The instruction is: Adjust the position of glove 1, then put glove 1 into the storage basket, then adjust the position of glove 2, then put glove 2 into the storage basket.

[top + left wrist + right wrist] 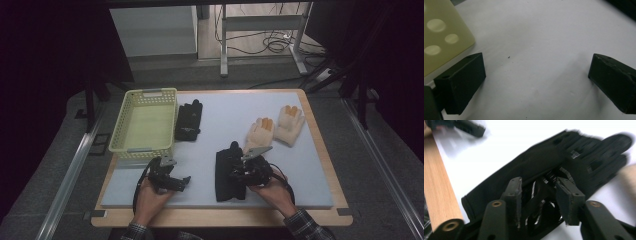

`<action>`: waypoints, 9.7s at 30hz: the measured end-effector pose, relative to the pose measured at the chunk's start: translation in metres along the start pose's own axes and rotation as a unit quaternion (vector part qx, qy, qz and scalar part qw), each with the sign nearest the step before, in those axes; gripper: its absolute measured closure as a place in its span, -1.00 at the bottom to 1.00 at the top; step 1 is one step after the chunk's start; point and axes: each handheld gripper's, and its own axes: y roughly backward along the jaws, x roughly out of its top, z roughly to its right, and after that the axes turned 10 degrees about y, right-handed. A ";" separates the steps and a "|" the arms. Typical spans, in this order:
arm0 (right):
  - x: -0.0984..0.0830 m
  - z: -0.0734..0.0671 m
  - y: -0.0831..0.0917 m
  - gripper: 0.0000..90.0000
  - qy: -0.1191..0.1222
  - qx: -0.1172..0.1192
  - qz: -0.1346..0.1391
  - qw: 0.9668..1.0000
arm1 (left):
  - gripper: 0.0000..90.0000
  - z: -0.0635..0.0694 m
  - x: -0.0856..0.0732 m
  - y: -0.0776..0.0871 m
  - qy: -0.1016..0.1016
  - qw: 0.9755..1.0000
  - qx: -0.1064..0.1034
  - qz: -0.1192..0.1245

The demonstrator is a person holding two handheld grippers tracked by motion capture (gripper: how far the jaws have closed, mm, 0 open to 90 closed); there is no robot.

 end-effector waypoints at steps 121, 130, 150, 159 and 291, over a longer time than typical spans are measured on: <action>0.123 0.059 -0.136 0.76 0.038 -0.048 -0.013 0.998 | -0.98 -0.001 0.000 0.000 -0.004 1.000 -0.001 -0.004; 0.128 0.053 -0.106 0.76 0.041 -0.043 0.014 0.998 | -0.98 -0.001 0.000 0.001 -0.006 1.000 0.000 -0.006; 0.119 0.022 -0.021 0.76 0.055 -0.045 0.040 0.997 | -0.98 0.000 0.000 0.000 -0.001 1.000 0.000 0.000; 0.100 0.009 0.000 0.75 0.052 -0.045 0.039 0.997 | -0.98 0.000 0.000 0.000 -0.001 1.000 0.000 0.000; -0.011 -0.027 -0.033 0.95 0.009 0.035 0.033 0.999 | -1.00 -0.029 -0.017 0.021 0.000 1.000 0.011 -0.005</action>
